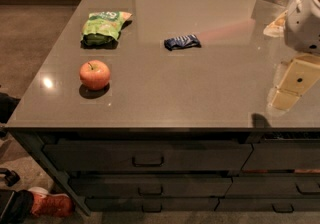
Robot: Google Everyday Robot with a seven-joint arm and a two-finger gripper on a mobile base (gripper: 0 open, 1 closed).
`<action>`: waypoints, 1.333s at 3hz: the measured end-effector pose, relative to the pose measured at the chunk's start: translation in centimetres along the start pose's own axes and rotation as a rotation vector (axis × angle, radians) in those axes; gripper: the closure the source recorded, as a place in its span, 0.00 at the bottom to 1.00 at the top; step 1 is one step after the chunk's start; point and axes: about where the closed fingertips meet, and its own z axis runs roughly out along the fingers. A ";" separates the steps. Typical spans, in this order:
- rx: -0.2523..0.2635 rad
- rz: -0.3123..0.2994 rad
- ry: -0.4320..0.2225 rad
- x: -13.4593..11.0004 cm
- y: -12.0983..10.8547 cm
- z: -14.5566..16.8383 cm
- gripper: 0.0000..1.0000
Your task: Move rxbar blueberry near green rice chip bag
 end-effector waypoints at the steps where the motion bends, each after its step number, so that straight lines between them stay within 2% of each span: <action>1: 0.001 0.001 -0.001 -0.1 -0.1 0.0 0.00; 2: 0.002 0.024 -0.029 -1.1 -1.9 0.3 0.00; 4: -0.009 0.137 -0.110 -4.0 -7.5 4.3 0.00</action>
Offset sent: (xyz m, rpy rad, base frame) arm 0.0289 0.0070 0.0048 0.0449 0.0065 -0.0202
